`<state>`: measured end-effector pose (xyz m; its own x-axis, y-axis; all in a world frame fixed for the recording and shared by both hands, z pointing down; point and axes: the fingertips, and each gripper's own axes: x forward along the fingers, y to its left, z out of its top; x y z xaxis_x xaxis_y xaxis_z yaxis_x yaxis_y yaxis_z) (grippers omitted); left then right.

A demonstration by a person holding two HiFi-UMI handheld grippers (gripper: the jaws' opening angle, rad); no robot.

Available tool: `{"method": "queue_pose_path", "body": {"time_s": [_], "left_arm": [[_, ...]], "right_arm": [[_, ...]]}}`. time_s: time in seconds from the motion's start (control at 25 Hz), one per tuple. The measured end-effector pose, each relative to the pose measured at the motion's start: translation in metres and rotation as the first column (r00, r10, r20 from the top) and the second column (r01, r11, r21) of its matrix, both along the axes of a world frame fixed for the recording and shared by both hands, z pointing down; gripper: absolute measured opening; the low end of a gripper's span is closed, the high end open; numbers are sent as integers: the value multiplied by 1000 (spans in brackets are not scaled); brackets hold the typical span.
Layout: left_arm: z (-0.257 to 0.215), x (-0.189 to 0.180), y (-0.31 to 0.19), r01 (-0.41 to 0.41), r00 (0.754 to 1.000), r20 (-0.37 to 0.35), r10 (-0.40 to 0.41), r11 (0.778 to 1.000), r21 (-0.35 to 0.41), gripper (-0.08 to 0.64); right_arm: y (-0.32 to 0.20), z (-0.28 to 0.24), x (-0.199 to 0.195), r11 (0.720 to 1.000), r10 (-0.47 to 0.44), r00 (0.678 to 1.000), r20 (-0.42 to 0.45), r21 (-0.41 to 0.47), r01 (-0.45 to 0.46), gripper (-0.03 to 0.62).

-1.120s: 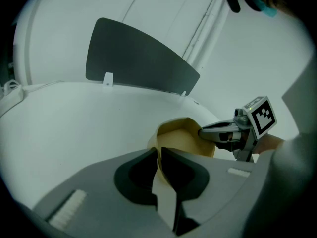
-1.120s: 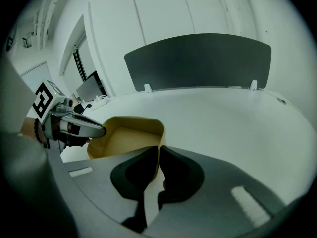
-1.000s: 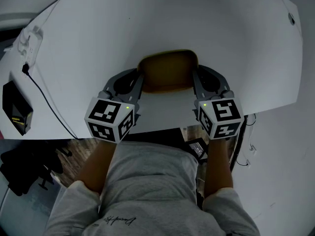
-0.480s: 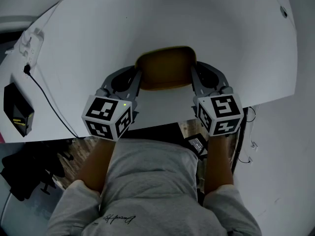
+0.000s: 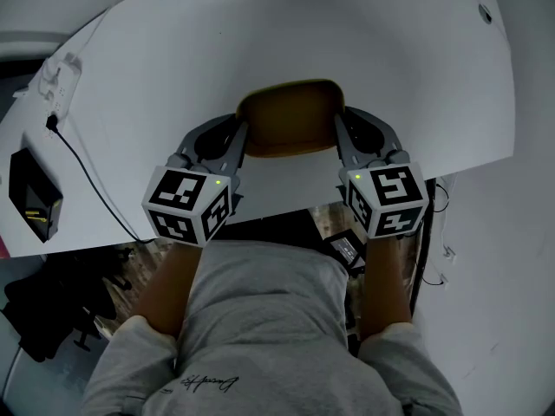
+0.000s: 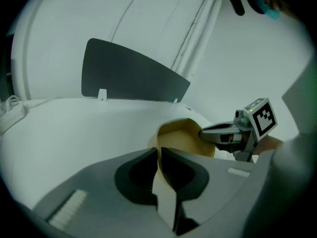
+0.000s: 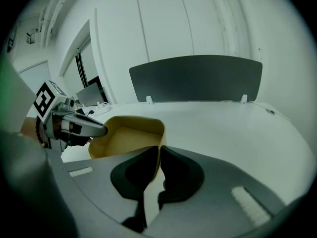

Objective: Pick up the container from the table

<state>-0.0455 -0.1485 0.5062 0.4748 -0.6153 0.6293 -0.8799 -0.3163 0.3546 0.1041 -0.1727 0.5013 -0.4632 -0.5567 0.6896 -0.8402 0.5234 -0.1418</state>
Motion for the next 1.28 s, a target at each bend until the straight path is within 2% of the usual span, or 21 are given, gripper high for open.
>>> {"method": "queue_pose_path", "body": {"time_s": [1.28], "left_arm": [[-78, 13, 9, -23, 999, -30, 27, 992, 125, 25]], "right_arm": [[16, -85, 14, 990, 32, 999, -4, 139, -31, 32]]}}
